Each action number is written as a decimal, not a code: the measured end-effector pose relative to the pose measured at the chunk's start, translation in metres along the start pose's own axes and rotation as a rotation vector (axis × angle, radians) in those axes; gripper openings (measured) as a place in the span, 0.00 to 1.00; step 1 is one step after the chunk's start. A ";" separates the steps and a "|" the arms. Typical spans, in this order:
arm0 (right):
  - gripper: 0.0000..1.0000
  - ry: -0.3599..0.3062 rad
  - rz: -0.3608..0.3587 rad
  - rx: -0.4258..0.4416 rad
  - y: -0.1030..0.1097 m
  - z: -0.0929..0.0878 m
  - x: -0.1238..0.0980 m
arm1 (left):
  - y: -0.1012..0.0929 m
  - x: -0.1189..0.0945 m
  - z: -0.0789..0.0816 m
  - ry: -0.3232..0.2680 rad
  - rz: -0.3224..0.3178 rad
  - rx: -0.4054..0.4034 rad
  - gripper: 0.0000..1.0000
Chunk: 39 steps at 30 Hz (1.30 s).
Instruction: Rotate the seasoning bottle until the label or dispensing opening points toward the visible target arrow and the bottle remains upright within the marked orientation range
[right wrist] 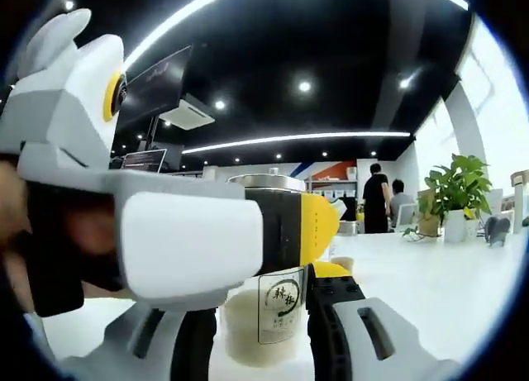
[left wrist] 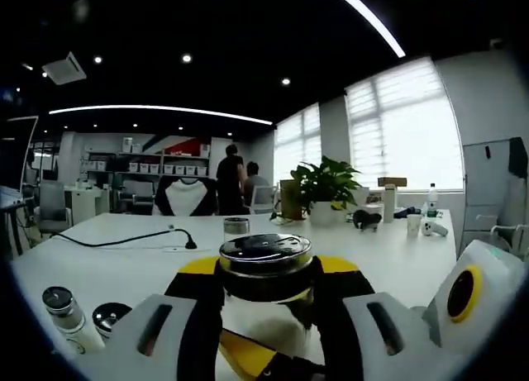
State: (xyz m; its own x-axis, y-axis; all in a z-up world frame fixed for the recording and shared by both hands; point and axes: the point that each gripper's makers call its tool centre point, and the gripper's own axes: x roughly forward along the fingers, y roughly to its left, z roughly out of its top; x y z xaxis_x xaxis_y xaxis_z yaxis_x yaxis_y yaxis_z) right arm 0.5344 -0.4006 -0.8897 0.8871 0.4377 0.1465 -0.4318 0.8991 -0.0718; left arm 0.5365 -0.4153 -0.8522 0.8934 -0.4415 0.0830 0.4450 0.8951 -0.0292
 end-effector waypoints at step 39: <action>0.40 0.034 0.288 -0.011 0.013 0.004 -0.024 | -0.019 -0.011 0.010 -0.034 -0.346 0.018 0.43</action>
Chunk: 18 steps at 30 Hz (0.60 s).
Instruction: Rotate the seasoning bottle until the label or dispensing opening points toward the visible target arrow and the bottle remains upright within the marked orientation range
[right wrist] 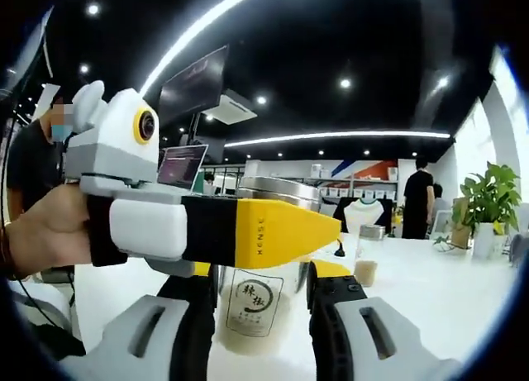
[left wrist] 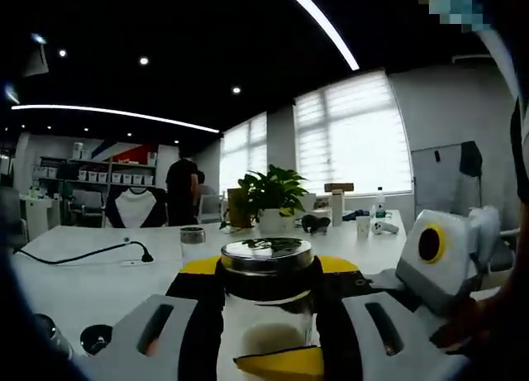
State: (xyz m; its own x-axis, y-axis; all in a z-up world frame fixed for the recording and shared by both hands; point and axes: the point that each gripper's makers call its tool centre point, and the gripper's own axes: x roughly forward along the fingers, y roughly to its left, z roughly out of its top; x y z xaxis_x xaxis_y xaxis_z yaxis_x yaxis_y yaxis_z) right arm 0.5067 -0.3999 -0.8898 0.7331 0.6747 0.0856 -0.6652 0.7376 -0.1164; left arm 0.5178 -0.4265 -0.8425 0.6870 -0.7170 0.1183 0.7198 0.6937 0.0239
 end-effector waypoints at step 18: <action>0.46 0.015 0.129 0.016 0.017 0.001 -0.006 | -0.020 -0.017 0.005 -0.037 -0.213 -0.025 0.44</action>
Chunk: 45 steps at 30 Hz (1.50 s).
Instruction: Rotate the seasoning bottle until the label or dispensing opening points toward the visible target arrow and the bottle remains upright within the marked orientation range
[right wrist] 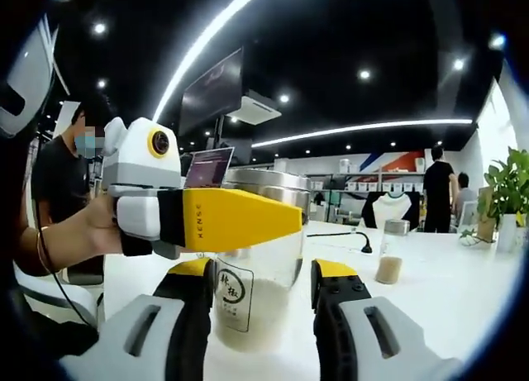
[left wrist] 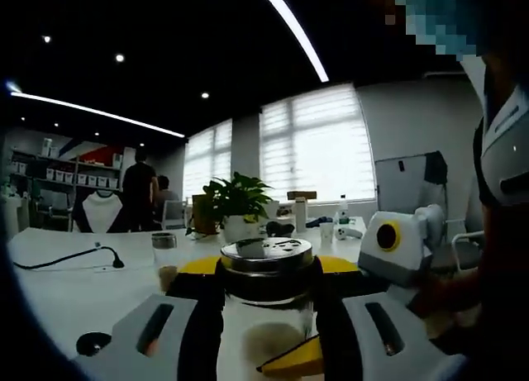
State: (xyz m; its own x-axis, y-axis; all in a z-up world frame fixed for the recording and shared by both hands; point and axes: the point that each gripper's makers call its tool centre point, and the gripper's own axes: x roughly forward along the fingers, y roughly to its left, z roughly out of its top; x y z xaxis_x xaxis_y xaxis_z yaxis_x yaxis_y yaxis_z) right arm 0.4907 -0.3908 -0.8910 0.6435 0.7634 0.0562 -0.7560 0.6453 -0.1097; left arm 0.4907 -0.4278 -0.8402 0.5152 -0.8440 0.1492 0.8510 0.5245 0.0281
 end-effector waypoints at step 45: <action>0.40 0.022 0.089 -0.015 0.022 0.017 0.002 | -0.013 -0.014 0.016 0.017 -0.087 0.078 0.44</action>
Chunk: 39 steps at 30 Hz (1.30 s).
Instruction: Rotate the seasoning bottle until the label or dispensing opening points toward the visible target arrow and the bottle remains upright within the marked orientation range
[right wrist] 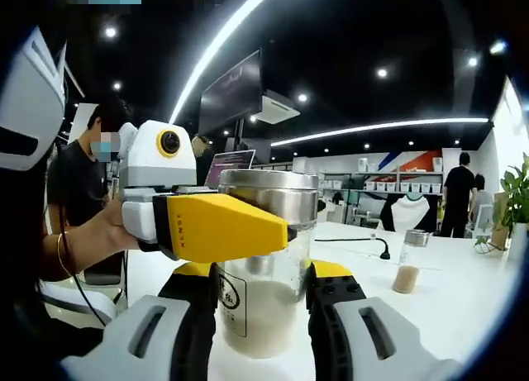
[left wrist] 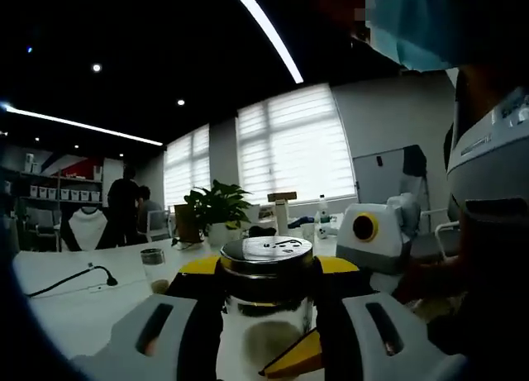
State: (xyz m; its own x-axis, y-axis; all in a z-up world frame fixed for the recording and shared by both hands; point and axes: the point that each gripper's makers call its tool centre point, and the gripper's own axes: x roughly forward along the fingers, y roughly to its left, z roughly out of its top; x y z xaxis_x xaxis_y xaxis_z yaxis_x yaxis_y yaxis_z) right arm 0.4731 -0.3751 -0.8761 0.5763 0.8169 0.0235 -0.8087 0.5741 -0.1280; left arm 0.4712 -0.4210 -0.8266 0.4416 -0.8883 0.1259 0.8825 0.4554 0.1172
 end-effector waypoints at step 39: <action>0.39 0.077 -0.107 0.047 -0.036 -0.038 0.020 | 0.038 0.008 -0.041 0.133 0.243 -0.077 0.43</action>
State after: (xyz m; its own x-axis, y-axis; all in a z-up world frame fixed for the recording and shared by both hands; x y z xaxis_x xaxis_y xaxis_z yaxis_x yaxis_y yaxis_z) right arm 0.5183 -0.3813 -0.9089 0.6656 0.7451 -0.0418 -0.7455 0.6613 -0.0826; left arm 0.5147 -0.4130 -0.8620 0.6549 -0.7557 0.0098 0.7553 0.6549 0.0241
